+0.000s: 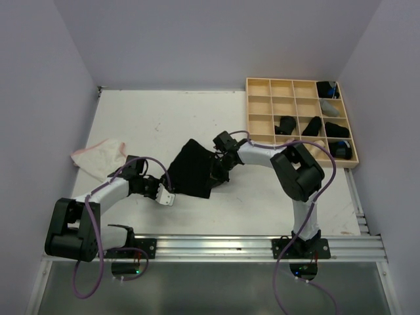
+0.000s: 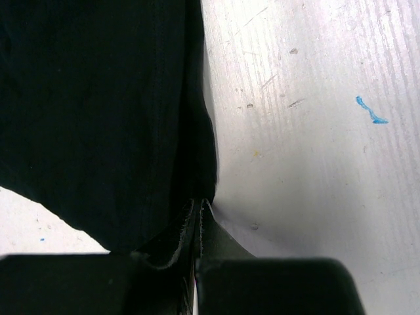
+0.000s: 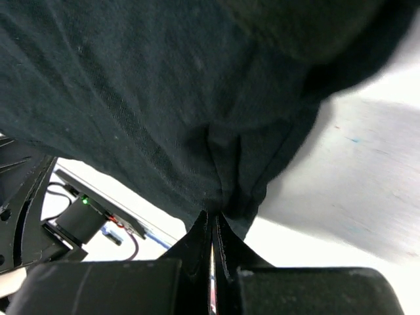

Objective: Roll the underwear
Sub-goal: Fold the underwear

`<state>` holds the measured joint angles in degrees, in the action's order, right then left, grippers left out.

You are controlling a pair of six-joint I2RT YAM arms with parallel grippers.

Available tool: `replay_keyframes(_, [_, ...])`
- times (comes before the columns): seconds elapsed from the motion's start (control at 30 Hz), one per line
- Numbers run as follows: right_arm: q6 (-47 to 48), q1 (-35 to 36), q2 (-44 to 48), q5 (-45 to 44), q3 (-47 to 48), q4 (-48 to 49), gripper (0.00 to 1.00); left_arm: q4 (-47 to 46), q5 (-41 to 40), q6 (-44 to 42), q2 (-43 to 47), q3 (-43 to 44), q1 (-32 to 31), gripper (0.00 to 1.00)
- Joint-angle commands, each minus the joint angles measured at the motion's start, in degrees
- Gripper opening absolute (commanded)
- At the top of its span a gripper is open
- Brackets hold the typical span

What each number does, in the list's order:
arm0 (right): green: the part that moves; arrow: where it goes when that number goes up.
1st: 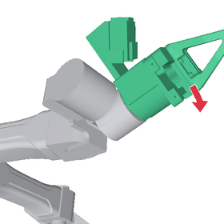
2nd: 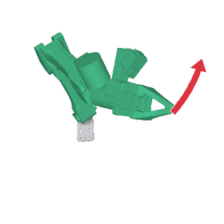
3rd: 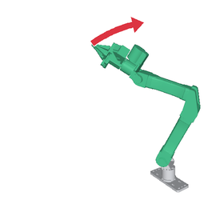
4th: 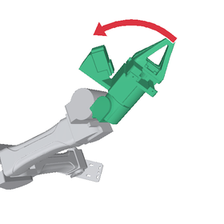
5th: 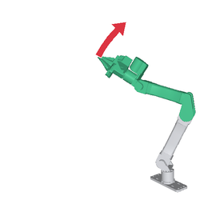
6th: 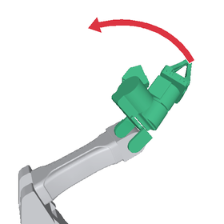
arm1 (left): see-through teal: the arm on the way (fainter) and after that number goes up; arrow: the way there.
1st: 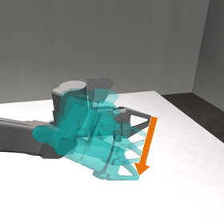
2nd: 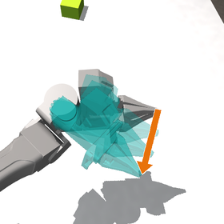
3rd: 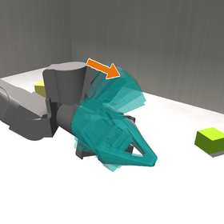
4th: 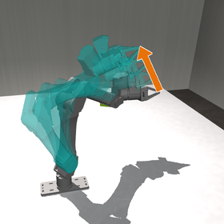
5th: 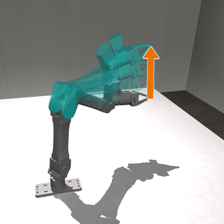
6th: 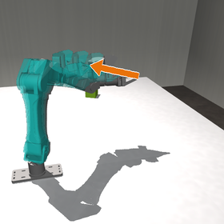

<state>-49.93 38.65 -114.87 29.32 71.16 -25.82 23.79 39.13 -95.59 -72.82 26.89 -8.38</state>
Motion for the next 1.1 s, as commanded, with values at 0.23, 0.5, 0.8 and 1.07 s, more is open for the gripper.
replay_keyframes(0.23, [0.98,-1.65,8.87,-2.87,-1.63,-3.00,0.00,0.99,-2.57,-1.00,-1.18,0.79,0.12,0.00])
replay_keyframes(0.5, [2.21,-2.53,8.70,-4.36,-4.18,-4.76,0.00,1.61,-2.75,-1.79,-1.54,1.06,0.30,0.00])
replay_keyframes(0.8, [2.03,-2.62,5.72,-3.75,-4.89,-4.15,0.00,1.78,-2.57,-2.32,-1.89,1.67,0.47,0.00])
replay_keyframes(1.07, [3.43,-2.36,4.56,2.31,2.74,-2.12,0.20,8.98,2.96,-3.98,1.44,6.15,1.26,0.28])
